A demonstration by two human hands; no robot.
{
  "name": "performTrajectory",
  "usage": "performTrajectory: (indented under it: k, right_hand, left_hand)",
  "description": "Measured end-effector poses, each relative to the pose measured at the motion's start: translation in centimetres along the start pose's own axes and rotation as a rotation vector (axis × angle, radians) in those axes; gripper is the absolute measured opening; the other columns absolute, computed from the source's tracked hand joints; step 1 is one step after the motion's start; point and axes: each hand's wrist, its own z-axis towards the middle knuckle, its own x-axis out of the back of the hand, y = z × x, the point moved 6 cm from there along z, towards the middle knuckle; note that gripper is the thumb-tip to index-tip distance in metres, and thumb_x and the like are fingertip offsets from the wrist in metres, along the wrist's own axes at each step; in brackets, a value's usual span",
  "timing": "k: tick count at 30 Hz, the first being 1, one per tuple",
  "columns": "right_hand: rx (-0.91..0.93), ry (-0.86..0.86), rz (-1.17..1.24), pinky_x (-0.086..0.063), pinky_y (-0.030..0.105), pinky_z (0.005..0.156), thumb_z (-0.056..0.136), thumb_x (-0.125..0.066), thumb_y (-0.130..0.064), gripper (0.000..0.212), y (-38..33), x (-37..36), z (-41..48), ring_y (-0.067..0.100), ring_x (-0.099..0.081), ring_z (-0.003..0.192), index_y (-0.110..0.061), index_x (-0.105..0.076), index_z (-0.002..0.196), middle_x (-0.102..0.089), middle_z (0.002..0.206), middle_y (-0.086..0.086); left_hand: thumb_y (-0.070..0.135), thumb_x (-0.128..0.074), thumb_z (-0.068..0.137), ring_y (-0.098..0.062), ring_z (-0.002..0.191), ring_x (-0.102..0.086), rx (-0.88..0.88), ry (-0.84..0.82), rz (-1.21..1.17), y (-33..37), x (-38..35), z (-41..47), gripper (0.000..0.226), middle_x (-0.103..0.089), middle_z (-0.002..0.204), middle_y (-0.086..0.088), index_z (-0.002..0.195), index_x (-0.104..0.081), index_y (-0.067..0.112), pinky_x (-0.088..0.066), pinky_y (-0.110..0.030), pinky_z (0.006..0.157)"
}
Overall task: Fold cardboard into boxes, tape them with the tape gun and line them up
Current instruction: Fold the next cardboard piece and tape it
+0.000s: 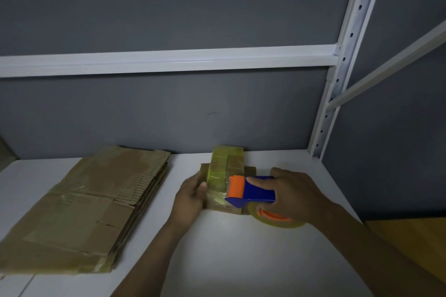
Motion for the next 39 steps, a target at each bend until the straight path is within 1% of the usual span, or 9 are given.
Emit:
performTrajectory:
  k: [3,6,10,14,23,28,32,36,39]
  right_hand:
    - [-0.007,0.001,0.014,-0.036,0.016,0.081,0.088,-0.054,-0.059,0.077,-0.1,0.1,0.3,0.014,-0.047,0.119,-0.037,-0.016,0.15,-0.046,0.131,0.0]
    - [0.009,0.007,-0.005,-0.036,0.017,0.083,0.087,-0.055,-0.058,0.077,-0.3,0.1,0.8,0.015,-0.047,0.119,-0.037,-0.016,0.15,-0.047,0.132,0.0]
    - [-0.035,-0.008,0.053,-0.035,0.016,0.079,0.086,-0.056,-0.059,0.078,0.5,-0.8,0.7,0.013,-0.047,0.118,-0.039,-0.015,0.15,-0.047,0.131,-0.001]
    - [-0.036,-0.014,0.063,-0.036,0.017,0.078,0.086,-0.055,-0.059,0.078,1.1,-0.8,0.2,0.014,-0.048,0.116,-0.041,-0.013,0.15,-0.047,0.13,-0.002]
    - [-0.107,-0.109,0.054,-0.044,0.02,0.087,0.086,-0.055,-0.059,0.078,4.1,-0.4,-2.8,0.014,-0.047,0.117,-0.046,-0.01,0.148,-0.044,0.132,-0.004]
    - [-0.127,-0.141,-0.053,-0.039,0.021,0.084,0.088,-0.052,-0.059,0.075,4.6,-0.4,-4.4,0.014,-0.05,0.111,-0.046,-0.01,0.149,-0.047,0.126,0.0]
    - [-0.087,-0.079,-0.133,-0.043,0.027,0.091,0.089,-0.053,-0.054,0.068,1.9,-0.4,-3.0,0.02,-0.054,0.11,-0.037,-0.025,0.148,-0.053,0.125,0.005]
    - [-0.055,-0.063,-0.114,-0.043,0.024,0.084,0.091,-0.056,-0.045,0.051,0.5,0.1,-1.8,0.018,-0.058,0.101,-0.028,-0.046,0.137,-0.062,0.116,0.002]
    - [-0.101,-0.07,-0.001,-0.04,0.021,0.075,0.088,-0.06,-0.04,0.042,1.1,0.4,-1.4,0.015,-0.06,0.092,-0.025,-0.056,0.127,-0.067,0.106,-0.001]
  left_hand:
    - [0.057,-0.034,0.097,-0.009,0.147,-0.012,-0.149,-0.241,0.135,0.4,-2.9,-0.2,0.042,-0.021,0.154,0.016,0.137,-0.028,0.045,-0.019,-0.022,0.117]
    - [0.079,-0.013,0.082,-0.01,0.143,0.025,-0.268,-0.345,0.462,-0.9,-3.4,0.6,0.074,0.0,0.153,0.021,0.144,-0.008,0.038,0.016,-0.028,0.117]
    - [0.039,-0.041,0.1,-0.007,0.147,0.01,-0.335,-0.397,0.53,-1.3,-2.7,1.5,0.06,-0.007,0.157,0.016,0.151,-0.013,0.027,-0.001,-0.024,0.12]
    - [0.063,-0.039,0.084,-0.003,0.147,-0.001,-0.514,-0.319,0.788,-1.6,-2.4,1.0,0.08,-0.018,0.157,0.014,0.153,-0.019,0.028,-0.012,-0.026,0.119]
    - [0.063,-0.054,0.074,-0.006,0.145,-0.013,-0.533,-0.264,0.798,-1.9,-2.0,1.1,0.086,-0.027,0.155,0.015,0.15,-0.032,0.029,-0.015,-0.035,0.116]
    - [0.066,-0.051,0.073,-0.005,0.144,-0.014,-0.537,-0.227,0.781,-1.7,-2.3,1.1,0.085,-0.031,0.153,0.015,0.148,-0.036,0.028,-0.014,-0.03,0.116]
    - [0.065,-0.054,0.072,-0.01,0.143,-0.022,-0.553,-0.191,0.792,-1.4,-2.4,0.9,0.085,-0.038,0.151,0.009,0.146,-0.04,0.024,-0.022,-0.033,0.114]
    - [0.067,-0.053,0.07,-0.016,0.145,-0.023,-0.514,-0.21,0.801,-1.4,-2.7,0.6,0.09,-0.036,0.153,0.007,0.148,-0.037,0.024,-0.03,-0.038,0.113]
    - [0.07,-0.048,0.068,-0.013,0.146,-0.013,-0.466,-0.245,0.813,-1.0,-3.4,0.4,0.096,-0.026,0.156,0.01,0.151,-0.028,0.024,-0.025,-0.033,0.112]
